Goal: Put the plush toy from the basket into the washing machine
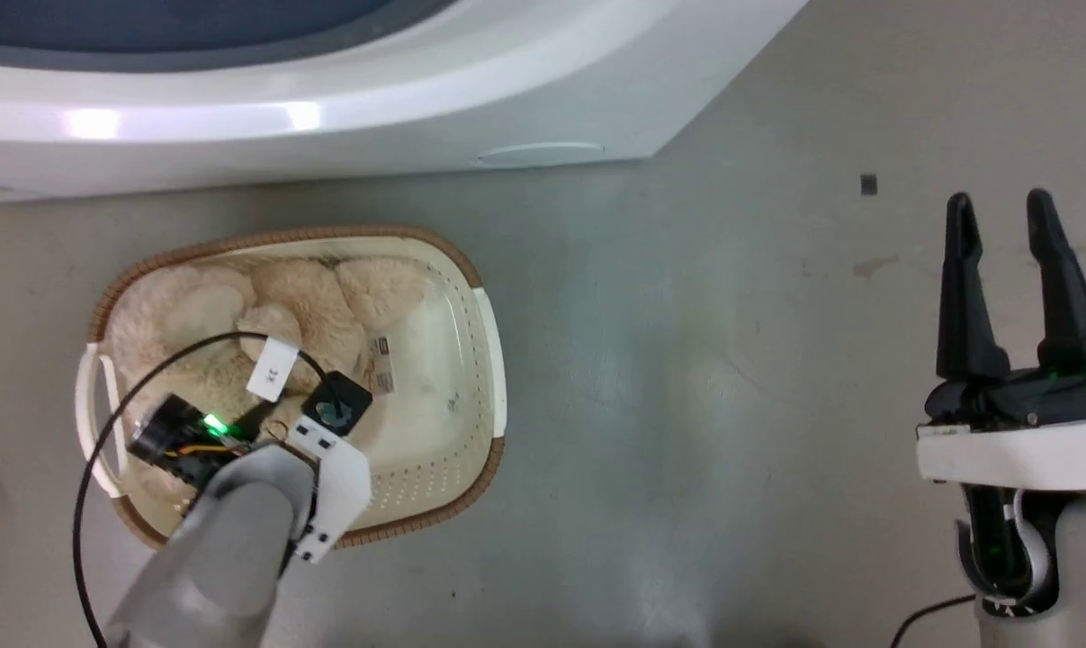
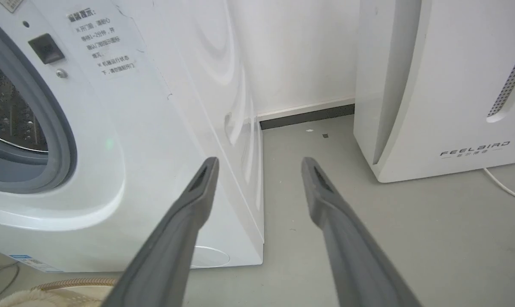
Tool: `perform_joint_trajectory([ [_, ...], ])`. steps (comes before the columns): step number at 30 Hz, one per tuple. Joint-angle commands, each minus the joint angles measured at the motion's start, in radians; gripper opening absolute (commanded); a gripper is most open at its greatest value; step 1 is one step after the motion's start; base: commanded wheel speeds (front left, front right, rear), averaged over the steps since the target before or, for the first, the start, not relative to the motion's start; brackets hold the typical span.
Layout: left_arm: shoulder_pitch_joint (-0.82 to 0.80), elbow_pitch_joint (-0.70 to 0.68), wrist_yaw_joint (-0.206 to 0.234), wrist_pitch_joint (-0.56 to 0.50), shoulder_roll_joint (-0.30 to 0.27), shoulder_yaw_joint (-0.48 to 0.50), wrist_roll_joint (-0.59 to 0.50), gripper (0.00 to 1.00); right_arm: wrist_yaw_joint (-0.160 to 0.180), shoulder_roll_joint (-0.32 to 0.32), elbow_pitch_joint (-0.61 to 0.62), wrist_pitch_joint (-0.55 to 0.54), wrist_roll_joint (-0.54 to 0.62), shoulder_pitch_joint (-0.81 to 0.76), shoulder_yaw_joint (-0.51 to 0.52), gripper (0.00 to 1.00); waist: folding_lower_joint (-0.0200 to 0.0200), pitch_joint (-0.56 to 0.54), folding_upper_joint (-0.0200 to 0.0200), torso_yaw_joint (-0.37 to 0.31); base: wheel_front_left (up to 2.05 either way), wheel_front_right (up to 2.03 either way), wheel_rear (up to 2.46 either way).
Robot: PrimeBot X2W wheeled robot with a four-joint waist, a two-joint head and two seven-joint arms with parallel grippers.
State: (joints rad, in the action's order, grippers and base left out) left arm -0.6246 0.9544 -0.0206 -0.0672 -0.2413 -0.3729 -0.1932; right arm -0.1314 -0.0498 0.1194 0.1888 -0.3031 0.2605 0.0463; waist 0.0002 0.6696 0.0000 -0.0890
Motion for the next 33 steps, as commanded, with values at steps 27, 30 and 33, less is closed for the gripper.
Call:
perform_joint_trajectory([
  [27, -0.302, 0.304, 0.038, -0.056, -0.120, -0.183, -0.060, 0.36, 0.001, 0.000, 0.043, 0.066, -0.107, 0.150, 0.033, 1.00, -0.0002, 0.301, 0.0000, -0.056, 0.00, 0.00, 0.00],
  [30, -0.311, 0.324, 0.026, -0.063, -0.124, -0.188, -0.051, 0.00, 0.001, 0.000, 0.042, 0.071, -0.113, 0.156, 0.038, 1.00, -0.0002, 0.310, 0.0000, -0.059, 0.00, 0.00, 0.00],
  [33, -0.311, 0.336, 0.022, -0.058, -0.127, -0.196, -0.045, 0.00, 0.001, 0.000, 0.039, 0.073, -0.118, 0.159, 0.043, 1.00, -0.0002, 0.307, 0.0000, -0.061, 0.00, 0.00, 0.00],
])
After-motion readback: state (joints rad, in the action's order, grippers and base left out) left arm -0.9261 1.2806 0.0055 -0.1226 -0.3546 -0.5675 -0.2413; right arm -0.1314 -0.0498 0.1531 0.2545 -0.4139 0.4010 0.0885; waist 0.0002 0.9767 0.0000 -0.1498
